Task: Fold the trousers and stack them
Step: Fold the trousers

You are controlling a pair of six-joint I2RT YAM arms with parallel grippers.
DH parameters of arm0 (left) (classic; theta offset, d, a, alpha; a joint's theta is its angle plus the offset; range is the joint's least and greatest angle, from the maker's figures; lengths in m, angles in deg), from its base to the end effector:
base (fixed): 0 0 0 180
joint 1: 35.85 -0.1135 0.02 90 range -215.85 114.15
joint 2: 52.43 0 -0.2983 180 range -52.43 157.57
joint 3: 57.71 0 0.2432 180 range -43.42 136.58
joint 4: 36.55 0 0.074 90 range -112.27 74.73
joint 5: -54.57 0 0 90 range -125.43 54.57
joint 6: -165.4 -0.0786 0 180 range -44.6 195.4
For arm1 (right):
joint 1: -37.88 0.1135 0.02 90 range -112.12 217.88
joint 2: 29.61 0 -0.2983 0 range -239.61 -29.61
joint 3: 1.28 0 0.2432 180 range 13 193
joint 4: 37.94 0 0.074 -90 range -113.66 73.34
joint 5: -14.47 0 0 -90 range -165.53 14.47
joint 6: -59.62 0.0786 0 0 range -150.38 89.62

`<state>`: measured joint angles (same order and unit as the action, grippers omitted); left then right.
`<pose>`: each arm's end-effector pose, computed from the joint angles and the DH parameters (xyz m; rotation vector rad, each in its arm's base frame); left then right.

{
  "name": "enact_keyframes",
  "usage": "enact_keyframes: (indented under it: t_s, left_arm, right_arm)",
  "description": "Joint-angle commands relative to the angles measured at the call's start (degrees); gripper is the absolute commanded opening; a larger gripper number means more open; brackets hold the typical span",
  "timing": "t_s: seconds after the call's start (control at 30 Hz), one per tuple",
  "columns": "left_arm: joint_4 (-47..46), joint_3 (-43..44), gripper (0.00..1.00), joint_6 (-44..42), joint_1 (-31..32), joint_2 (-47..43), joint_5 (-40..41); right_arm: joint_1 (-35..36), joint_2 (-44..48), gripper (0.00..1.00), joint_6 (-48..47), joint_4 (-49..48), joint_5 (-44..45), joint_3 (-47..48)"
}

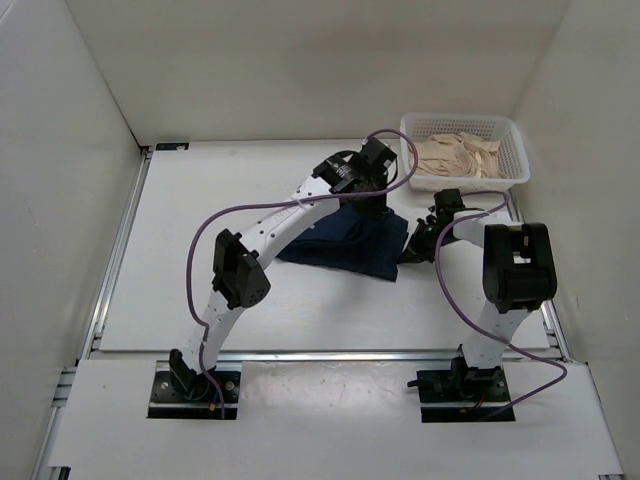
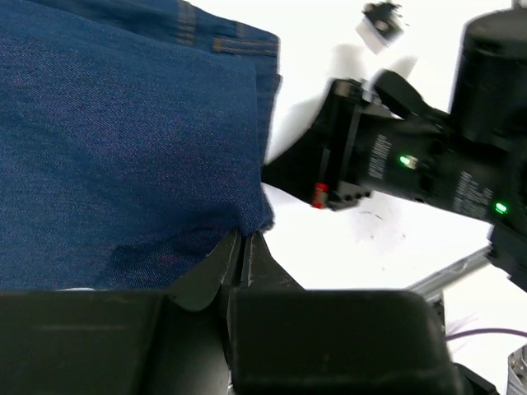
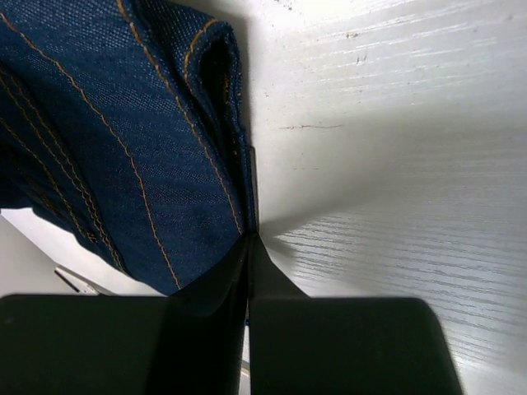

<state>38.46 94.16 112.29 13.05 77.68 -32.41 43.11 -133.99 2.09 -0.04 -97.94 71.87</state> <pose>0.3511 -0.3961 0.3096 0.2480 2.5740 -0.5347 0.3501 0.0621 0.1393 0.5683 2.7857 0.7017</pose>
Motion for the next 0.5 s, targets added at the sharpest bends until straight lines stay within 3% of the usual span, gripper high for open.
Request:
enact_keyframes:
  t_s: [0.0,0.27,0.3,0.33,0.37,0.47]
  left_arm:
    - [-3.42,2.61,0.1,1.35,3.03,-0.73,-1.71]
    - [-5.01,0.23,0.12,3.63,5.06,3.4,-1.09]
    - [-5.01,0.93,0.19,3.63,5.06,4.19,-2.49]
    - [-5.01,0.94,0.41,3.63,5.06,4.8,-3.46]
    - [-4.14,1.55,0.49,3.63,4.54,4.81,-4.08]
    - [-4.13,0.24,0.67,3.11,3.22,1.48,-3.91]
  right_arm:
    - [0.83,-1.0,0.0,0.4,-0.94,1.5,1.33]
    - [1.36,-1.0,0.0,0.4,-0.94,2.02,1.33]
    - [1.36,-1.0,0.0,0.4,-0.94,2.02,1.33]
    - [1.36,-0.31,0.0,0.4,-0.07,3.07,1.33]
    - [1.36,0.48,0.04,-0.21,0.9,3.6,1.33]
    - [1.36,3.73,0.27,-1.79,3.79,6.67,1.33]
